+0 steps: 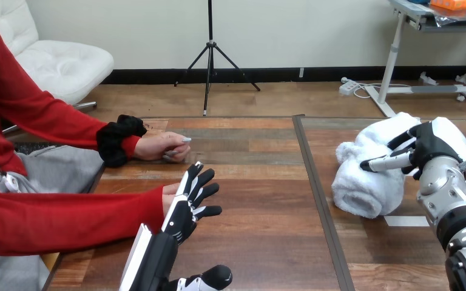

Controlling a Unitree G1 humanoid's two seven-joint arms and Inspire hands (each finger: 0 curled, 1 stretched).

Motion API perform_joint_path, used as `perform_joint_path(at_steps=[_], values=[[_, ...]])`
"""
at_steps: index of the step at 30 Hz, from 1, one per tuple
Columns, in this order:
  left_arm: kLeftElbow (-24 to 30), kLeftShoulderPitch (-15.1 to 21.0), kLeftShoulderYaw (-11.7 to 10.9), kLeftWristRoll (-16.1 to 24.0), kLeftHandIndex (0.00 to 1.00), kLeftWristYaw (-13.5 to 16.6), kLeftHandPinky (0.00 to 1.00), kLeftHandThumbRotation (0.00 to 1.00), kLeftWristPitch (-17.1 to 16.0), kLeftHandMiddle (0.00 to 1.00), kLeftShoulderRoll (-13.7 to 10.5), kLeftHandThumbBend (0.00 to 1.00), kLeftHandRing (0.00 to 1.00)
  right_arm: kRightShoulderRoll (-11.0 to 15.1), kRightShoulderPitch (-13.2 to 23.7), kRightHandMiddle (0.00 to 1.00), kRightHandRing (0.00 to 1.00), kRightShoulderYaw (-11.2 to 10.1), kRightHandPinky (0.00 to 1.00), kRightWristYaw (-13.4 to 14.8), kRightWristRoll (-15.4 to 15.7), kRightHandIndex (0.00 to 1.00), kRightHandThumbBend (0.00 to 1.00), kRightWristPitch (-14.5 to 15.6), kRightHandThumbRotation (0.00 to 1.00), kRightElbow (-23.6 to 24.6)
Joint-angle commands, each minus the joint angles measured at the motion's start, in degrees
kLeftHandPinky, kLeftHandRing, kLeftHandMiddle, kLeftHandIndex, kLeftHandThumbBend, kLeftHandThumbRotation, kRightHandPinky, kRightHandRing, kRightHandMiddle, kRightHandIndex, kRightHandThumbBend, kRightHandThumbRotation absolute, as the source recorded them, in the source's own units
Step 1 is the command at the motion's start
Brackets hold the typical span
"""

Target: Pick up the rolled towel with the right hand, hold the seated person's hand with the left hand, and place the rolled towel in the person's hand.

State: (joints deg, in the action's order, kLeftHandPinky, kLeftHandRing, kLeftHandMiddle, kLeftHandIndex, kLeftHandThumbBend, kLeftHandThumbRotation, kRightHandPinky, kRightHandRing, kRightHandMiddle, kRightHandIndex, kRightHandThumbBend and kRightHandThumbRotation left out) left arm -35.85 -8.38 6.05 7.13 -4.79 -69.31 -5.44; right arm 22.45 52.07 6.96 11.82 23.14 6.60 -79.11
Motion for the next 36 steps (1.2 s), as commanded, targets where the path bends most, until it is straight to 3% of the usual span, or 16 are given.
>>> perform_joint_path(at_steps=[1, 5, 11, 15, 20, 26, 32, 33, 35, 36], values=[[2.5, 3.4, 0.4, -0.7, 0.99, -0.3, 0.77, 0.77, 0.0, 0.95, 0.3, 1.00, 0.91, -1.0, 0.4, 0.61, 0.48, 1.5, 0.35, -2.2, 1.3, 0.71, 0.92, 1.2, 0.18, 0.3], [2.3, 3.6, -0.2, 0.2, 0.99, 0.2, 0.76, 0.78, -0.4, 0.94, 0.5, 1.00, 0.90, -0.9, 0.3, 0.71, 0.58, 1.2, 0.40, -3.0, 1.0, 0.79, 0.94, 1.1, 0.29, 0.4], [2.7, 3.4, -0.5, 0.6, 0.98, 0.6, 0.75, 0.79, -0.4, 0.93, 0.8, 1.00, 0.89, -0.9, 0.5, 0.80, 0.70, 1.9, 0.49, -4.6, 1.6, 0.87, 0.98, 1.8, 0.39, 0.4], [2.8, 3.3, -0.6, 0.7, 0.98, 0.6, 0.75, 0.78, -0.6, 0.93, 0.6, 1.00, 0.89, -1.1, 0.7, 0.90, 0.80, 1.2, 0.58, -6.2, 0.8, 0.91, 1.00, 2.6, 0.43, 0.4], [2.4, 3.5, -0.3, 0.3, 0.98, 0.2, 0.76, 0.78, -0.9, 0.94, 0.1, 1.00, 0.90, -1.2, 0.8, 0.94, 0.81, 1.3, 0.54, -6.6, 0.9, 0.93, 1.00, 2.9, 0.46, 0.5], [2.3, 3.5, -0.3, -0.1, 0.99, 0.0, 0.77, 0.77, -0.9, 0.95, -0.1, 1.00, 0.91, -1.4, 1.0, 0.96, 0.74, -1.3, 0.42, -7.6, -2.0, 0.93, 0.98, 3.3, 0.42, 0.6], [2.7, 3.0, -0.3, -0.6, 0.99, 0.0, 0.78, 0.77, -0.7, 0.94, 0.0, 1.00, 0.91, -1.4, 1.1, 0.94, 0.69, -0.1, 0.36, -7.4, -0.8, 0.90, 0.95, 3.2, 0.34, 0.6], [2.7, 3.0, -0.2, -0.9, 0.99, -0.1, 0.79, 0.77, -0.6, 0.94, 0.0, 1.00, 0.90, -1.3, 1.0, 0.94, 0.68, 1.5, 0.36, -7.1, 0.8, 0.90, 0.95, 2.9, 0.33, 0.6], [2.7, 3.1, 0.0, -1.3, 0.99, -0.2, 0.79, 0.77, -0.6, 0.94, 0.1, 1.00, 0.90, -1.2, 1.0, 0.92, 0.74, 3.4, 0.44, -6.8, 2.7, 0.88, 0.95, 2.6, 0.32, 0.5], [2.7, 3.0, -0.1, -1.1, 0.98, -0.2, 0.79, 0.77, -0.7, 0.94, 0.1, 1.00, 0.90, -1.4, 1.0, 0.91, 0.76, 2.0, 0.47, -6.5, 1.4, 0.87, 0.95, 3.0, 0.32, 0.5]])
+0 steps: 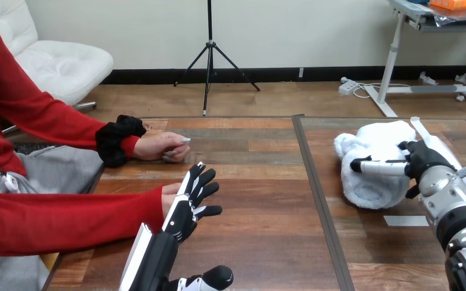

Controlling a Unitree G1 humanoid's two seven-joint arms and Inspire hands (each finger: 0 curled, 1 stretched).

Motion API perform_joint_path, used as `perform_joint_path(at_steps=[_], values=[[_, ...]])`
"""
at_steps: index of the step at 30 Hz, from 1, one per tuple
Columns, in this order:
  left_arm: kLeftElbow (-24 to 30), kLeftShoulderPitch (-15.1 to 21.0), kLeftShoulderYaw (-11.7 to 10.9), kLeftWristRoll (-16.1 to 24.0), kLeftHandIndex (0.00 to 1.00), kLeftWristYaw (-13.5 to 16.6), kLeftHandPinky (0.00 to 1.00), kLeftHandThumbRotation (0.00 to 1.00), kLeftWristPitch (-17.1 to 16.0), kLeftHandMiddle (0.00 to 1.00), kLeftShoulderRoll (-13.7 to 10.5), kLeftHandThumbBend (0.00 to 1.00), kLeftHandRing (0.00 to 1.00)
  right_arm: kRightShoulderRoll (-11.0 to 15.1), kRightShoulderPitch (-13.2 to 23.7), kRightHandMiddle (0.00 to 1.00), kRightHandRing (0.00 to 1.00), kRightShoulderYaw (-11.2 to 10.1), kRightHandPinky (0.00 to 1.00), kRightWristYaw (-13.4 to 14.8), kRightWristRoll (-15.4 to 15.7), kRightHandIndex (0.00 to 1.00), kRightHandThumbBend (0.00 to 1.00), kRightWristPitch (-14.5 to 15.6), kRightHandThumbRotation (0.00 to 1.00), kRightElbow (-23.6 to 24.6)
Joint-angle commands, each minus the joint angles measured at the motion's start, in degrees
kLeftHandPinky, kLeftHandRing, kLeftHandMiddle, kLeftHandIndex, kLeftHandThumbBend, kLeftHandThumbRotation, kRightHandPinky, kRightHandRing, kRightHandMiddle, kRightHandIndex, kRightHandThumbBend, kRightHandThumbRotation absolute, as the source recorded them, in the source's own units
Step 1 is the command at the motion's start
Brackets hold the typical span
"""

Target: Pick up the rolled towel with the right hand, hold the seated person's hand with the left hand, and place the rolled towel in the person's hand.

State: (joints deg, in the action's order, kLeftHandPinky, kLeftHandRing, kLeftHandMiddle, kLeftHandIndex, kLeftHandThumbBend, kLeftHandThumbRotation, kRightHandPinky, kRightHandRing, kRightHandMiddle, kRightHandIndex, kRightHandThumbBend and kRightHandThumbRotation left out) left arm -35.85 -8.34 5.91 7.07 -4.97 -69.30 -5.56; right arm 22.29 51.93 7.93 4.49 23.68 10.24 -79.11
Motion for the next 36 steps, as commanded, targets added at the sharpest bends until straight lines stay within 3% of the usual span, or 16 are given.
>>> perform_joint_path(at_steps=[1, 3, 6, 13, 18, 27, 36], values=[[2.7, 2.9, -0.1, -0.9, 0.98, 0.1, 0.79, 0.77, -0.7, 0.94, 0.2, 1.00, 0.90, -1.3, 1.3, 0.90, 0.72, -0.4, 0.44, 1.0, -0.4, 0.87, 0.95, -0.3, 0.30, 0.6], [2.8, 2.9, -0.1, -0.9, 0.98, 0.0, 0.79, 0.78, -0.7, 0.94, 0.2, 1.00, 0.90, -1.4, 1.2, 0.90, 0.64, -1.6, 0.37, 1.4, -1.6, 0.86, 0.95, -0.5, 0.26, 0.7], [2.8, 2.9, 0.2, -1.4, 0.98, -0.2, 0.80, 0.78, -0.7, 0.94, 0.2, 1.00, 0.91, -1.4, 1.0, 0.89, 0.53, -1.2, 0.30, 2.0, -1.5, 0.83, 0.94, -1.5, 0.17, 0.7], [2.7, 2.9, 0.4, -1.8, 0.99, -0.6, 0.80, 0.77, -1.0, 0.95, 0.0, 1.00, 0.92, -1.3, 0.7, 0.60, 0.41, 0.0, 0.28, 3.3, -0.1, 0.75, 0.91, -2.9, 0.04, 0.7], [2.7, 2.9, 0.1, -1.4, 0.99, -0.5, 0.81, 0.77, -1.1, 0.95, 0.0, 1.00, 0.92, -1.3, 0.7, 0.54, 0.39, -0.4, 0.28, 4.2, -0.5, 0.74, 0.89, -3.0, 0.01, 0.7], [2.5, 3.0, 0.2, -1.6, 0.99, -0.7, 0.80, 0.76, -1.4, 0.95, 0.1, 1.00, 0.91, -1.2, 0.5, 0.46, 0.36, -0.3, 0.27, 5.1, -0.4, 0.63, 0.85, -3.5, 0.00, 0.7], [2.6, 2.9, -0.1, -1.0, 0.99, -0.4, 0.79, 0.77, -1.5, 0.94, 0.3, 1.00, 0.90, -1.1, 0.3, 0.48, 0.41, -0.5, 0.32, 6.4, -0.5, 0.55, 0.82, -4.3, 0.00, 0.8]])
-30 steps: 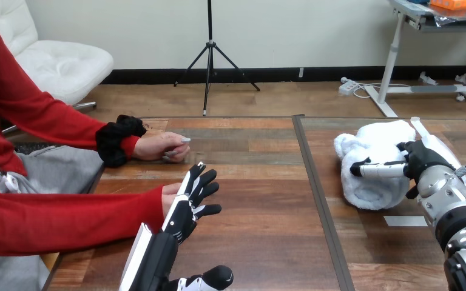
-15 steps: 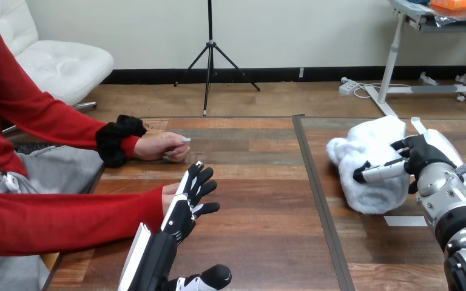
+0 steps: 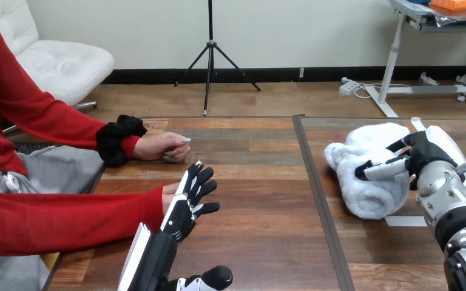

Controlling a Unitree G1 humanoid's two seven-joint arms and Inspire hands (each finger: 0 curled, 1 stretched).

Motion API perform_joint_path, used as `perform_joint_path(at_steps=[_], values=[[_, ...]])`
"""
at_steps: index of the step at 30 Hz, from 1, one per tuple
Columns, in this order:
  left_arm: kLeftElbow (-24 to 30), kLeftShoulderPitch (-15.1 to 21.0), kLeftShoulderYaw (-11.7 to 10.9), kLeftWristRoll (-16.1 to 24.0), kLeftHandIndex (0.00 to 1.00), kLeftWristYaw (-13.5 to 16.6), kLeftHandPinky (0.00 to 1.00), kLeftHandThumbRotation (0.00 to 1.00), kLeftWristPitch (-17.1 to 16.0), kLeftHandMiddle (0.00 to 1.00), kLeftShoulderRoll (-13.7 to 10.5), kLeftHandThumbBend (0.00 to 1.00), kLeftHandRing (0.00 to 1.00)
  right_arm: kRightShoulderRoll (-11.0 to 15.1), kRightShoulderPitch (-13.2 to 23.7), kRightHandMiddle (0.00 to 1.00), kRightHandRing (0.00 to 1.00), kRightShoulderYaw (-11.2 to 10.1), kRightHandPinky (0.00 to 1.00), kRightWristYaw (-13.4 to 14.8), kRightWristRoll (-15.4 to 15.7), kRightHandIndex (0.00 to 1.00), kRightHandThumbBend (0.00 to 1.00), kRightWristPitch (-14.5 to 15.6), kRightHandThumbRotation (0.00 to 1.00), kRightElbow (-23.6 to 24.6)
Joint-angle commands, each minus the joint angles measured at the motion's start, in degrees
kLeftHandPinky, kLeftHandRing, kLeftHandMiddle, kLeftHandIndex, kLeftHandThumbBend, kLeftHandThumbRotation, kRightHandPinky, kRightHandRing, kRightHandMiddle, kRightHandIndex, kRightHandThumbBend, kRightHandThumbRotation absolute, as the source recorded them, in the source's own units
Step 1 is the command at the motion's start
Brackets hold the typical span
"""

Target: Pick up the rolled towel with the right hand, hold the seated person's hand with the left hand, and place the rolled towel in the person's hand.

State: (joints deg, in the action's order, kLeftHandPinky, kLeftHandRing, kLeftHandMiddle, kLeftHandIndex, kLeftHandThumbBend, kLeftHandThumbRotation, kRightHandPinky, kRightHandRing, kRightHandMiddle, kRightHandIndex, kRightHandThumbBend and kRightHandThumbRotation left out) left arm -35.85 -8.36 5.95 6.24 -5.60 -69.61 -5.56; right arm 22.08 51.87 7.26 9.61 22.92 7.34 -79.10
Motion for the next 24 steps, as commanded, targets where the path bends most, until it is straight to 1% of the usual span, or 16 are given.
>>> perform_joint_path(at_steps=[1, 3, 6, 9, 11, 13, 16, 17, 19, 20, 23, 24], values=[[2.7, 2.8, 0.0, -0.4, 0.99, 0.2, 0.79, 0.77, -1.0, 0.94, 0.4, 1.00, 0.90, -0.9, 0.3, 0.48, 0.40, -0.2, 0.31, 1.3, -0.1, 0.55, 0.82, -1.5, 0.00, 0.8], [2.6, 2.8, 0.0, -0.4, 0.99, 0.1, 0.78, 0.77, -1.0, 0.94, 0.3, 1.00, 0.90, -0.9, 0.2, 0.47, 0.39, -0.6, 0.30, 1.6, -0.5, 0.55, 0.82, -1.7, 0.00, 0.8], [2.5, 2.9, -0.1, -0.1, 0.99, 0.1, 0.78, 0.77, -1.1, 0.94, 0.2, 1.00, 0.90, -0.8, 0.0, 0.42, 0.34, -0.7, 0.26, 2.0, -0.4, 0.51, 0.80, -2.5, 0.00, 0.9], [2.4, 2.9, 0.0, -0.2, 0.99, 0.2, 0.78, 0.77, -1.1, 0.94, 0.4, 1.00, 0.90, -0.6, -0.2, 0.41, 0.34, -0.5, 0.25, 1.9, -0.2, 0.45, 0.79, -3.3, 0.00, 0.9], [2.3, 3.0, 0.0, -0.3, 0.99, 0.1, 0.78, 0.77, -1.2, 0.94, 0.4, 1.00, 0.90, -0.6, -0.2, 0.42, 0.35, -0.4, 0.26, 1.9, -0.1, 0.45, 0.77, -3.5, 0.00, 0.9], [2.2, 3.1, 0.1, -0.4, 0.99, 0.1, 0.78, 0.76, -1.1, 0.94, 0.4, 1.00, 0.90, -0.5, -0.3, 0.41, 0.35, -0.4, 0.26, 2.3, 0.0, 0.42, 0.75, -3.8, 0.00, 0.9], [2.0, 3.3, -0.2, 0.4, 0.99, 0.4, 0.78, 0.77, -1.3, 0.94, 0.4, 1.00, 0.90, -0.4, -0.5, 0.40, 0.34, -0.6, 0.26, 2.6, -0.2, 0.39, 0.73, -4.6, 0.00, 0.9], [2.0, 3.3, -0.3, 0.4, 0.99, 0.4, 0.78, 0.77, -1.3, 0.94, 0.5, 1.00, 0.90, -0.4, -0.6, 0.40, 0.34, -0.7, 0.26, 2.6, -0.3, 0.38, 0.72, -5.0, 0.00, 1.0], [1.9, 3.3, -0.3, 0.4, 0.99, 0.5, 0.77, 0.77, -1.2, 0.94, 0.6, 1.00, 0.90, -0.3, -0.7, 0.40, 0.34, -0.8, 0.25, 2.6, -0.4, 0.41, 0.71, -5.4, 0.00, 1.0], [1.8, 3.4, 0.0, 0.0, 0.99, 0.2, 0.77, 0.77, -1.2, 0.94, 0.4, 1.00, 0.90, -0.2, -0.9, 0.40, 0.34, -0.9, 0.25, 2.6, -0.5, 0.43, 0.71, -6.3, 0.00, 1.1], [1.7, 3.5, 0.5, -0.5, 0.99, -0.4, 0.79, 0.77, -1.3, 0.95, 0.1, 1.00, 0.91, 0.0, -1.2, 0.38, 0.32, -0.9, 0.23, 2.6, -0.5, 0.39, 0.67, -7.7, 0.00, 1.1], [1.9, 3.4, 0.1, 0.1, 0.99, 0.0, 0.79, 0.76, -1.1, 0.95, 0.3, 1.00, 0.91, 0.0, -1.3, 0.38, 0.32, -1.1, 0.23, 2.6, -0.6, 0.38, 0.66, -8.0, 0.00, 1.1]])
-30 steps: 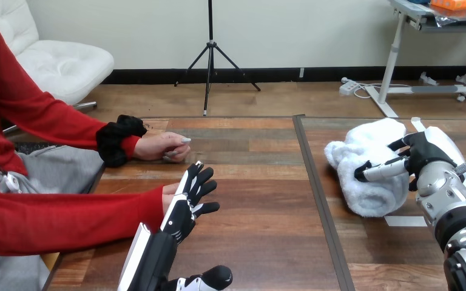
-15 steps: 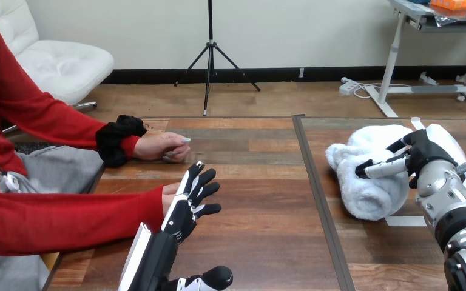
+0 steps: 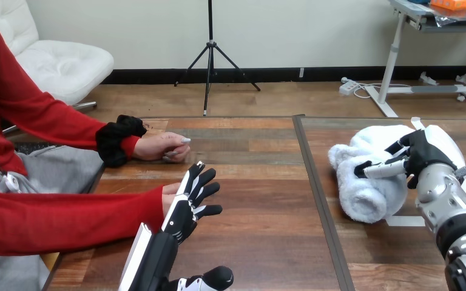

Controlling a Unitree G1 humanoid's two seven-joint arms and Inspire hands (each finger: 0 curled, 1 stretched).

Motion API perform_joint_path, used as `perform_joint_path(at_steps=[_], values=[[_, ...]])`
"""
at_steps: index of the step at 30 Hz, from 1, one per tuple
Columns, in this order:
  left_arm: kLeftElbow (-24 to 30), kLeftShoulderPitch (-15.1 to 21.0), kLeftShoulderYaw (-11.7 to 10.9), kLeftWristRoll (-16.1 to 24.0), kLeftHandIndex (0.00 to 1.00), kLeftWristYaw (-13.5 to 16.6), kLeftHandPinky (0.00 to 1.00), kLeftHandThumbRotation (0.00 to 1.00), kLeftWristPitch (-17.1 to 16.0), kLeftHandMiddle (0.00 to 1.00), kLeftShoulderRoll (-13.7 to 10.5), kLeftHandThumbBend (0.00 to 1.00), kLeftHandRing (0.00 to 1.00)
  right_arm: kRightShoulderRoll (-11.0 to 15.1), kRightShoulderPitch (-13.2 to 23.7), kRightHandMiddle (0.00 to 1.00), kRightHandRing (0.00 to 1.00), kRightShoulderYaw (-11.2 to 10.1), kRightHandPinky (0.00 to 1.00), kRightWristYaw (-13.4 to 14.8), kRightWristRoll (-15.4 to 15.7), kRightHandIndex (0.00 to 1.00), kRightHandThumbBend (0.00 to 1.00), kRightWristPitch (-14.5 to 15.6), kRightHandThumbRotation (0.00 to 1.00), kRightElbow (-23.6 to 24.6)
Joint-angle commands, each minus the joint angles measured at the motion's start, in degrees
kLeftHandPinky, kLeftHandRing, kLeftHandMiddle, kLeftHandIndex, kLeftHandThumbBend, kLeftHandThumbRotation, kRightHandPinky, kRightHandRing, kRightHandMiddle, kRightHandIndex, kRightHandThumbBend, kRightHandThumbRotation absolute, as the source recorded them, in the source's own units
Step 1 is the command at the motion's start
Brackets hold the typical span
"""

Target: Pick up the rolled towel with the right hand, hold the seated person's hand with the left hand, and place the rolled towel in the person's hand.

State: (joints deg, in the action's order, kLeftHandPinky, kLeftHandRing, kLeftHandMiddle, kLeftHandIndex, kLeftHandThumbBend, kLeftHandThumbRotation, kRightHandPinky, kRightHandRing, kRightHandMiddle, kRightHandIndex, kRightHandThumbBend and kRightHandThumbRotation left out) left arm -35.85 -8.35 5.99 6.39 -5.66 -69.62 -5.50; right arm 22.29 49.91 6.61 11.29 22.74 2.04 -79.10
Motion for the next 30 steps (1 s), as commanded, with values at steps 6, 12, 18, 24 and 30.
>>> perform_joint_path(at_steps=[6, 12, 18, 24, 30], values=[[2.3, 3.3, -0.5, 1.1, 0.99, 0.7, 0.77, 0.77, -0.9, 0.94, 0.3, 1.00, 0.90, 0.0, -0.1, 0.32, 0.26, -1.3, 0.19, 1.4, -1.2, 0.31, 0.68, -5.9, 0.00, 1.3], [2.7, 3.0, -0.8, 1.2, 0.98, 1.0, 0.76, 0.77, -0.3, 0.93, 0.4, 1.00, 0.89, 0.1, -0.7, 0.28, 0.24, -2.1, 0.18, 1.6, -1.9, 0.24, 0.70, -8.3, 0.00, 1.4], [2.7, 3.0, -0.7, 1.0, 0.98, 1.0, 0.75, 0.78, -0.3, 0.92, 0.1, 1.00, 0.88, 0.1, -1.4, 0.25, 0.22, -3.0, 0.18, 1.9, -3.0, 0.21, 0.70, -11.4, 0.00, 1.6], [2.3, 3.2, -0.8, 0.5, 0.98, 0.9, 0.77, 0.78, -0.5, 0.94, -0.5, 1.00, 0.89, 0.2, -3.2, 0.22, 0.18, -3.3, 0.14, 4.2, -3.4, 0.18, 0.72, -18.9, 0.00, 2.4], [2.2, 3.3, -1.0, 0.2, 0.99, 0.8, 0.78, 0.79, -0.6, 0.94, -0.9, 1.00, 0.90, 0.4, -4.4, 0.20, 0.17, -3.2, 0.13, 5.3, -3.1, 0.17, 0.73, -23.6, 0.00, 2.6]])
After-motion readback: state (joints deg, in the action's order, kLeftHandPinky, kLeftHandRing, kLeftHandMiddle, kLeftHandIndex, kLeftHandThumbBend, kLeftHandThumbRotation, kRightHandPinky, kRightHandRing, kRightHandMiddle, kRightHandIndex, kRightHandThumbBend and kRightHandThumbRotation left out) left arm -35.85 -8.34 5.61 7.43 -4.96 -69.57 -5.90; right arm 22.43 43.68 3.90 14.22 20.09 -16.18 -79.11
